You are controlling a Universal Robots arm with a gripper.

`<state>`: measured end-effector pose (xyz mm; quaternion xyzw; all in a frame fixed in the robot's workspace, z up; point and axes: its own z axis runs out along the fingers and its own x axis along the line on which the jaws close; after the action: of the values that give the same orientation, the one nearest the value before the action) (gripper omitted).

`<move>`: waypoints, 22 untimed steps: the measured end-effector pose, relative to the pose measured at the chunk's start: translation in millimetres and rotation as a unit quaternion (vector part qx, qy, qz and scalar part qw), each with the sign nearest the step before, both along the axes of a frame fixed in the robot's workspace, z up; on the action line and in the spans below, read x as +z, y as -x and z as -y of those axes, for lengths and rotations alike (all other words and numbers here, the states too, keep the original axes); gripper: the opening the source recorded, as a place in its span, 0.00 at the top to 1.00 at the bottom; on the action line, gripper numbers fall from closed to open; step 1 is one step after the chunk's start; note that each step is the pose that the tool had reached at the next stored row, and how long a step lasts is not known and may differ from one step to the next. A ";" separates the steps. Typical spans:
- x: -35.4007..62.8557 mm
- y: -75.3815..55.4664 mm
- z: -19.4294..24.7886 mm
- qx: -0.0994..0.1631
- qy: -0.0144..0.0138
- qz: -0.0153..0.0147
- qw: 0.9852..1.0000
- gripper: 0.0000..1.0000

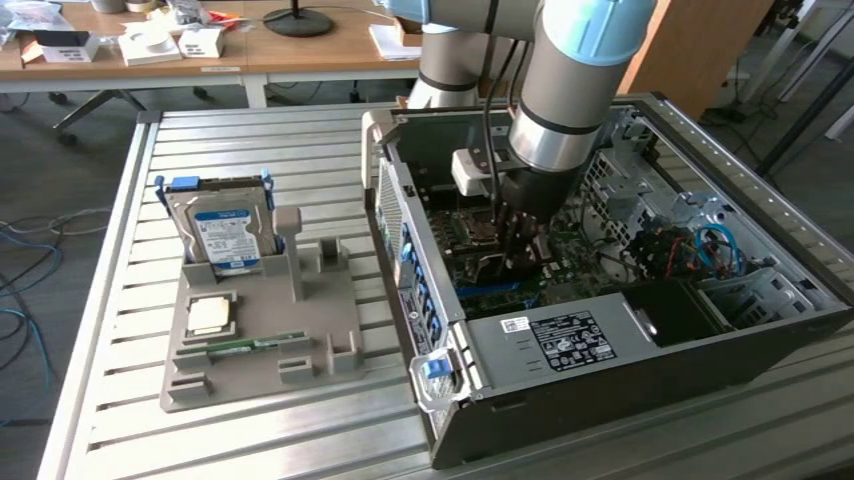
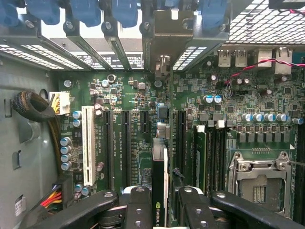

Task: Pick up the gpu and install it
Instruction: 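Insert the gpu into the slot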

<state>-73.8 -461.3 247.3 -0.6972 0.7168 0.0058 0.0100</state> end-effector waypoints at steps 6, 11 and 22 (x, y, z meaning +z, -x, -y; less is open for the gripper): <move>0.0 2.1 0.0 0.000 0.000 0.000 1.000 0.74; 0.0 2.5 0.0 0.000 0.000 0.000 1.000 0.74; -1.3 2.5 0.0 0.000 0.000 0.000 1.000 0.74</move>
<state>-76.3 -461.3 246.0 -0.6972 0.7168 0.0058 0.0099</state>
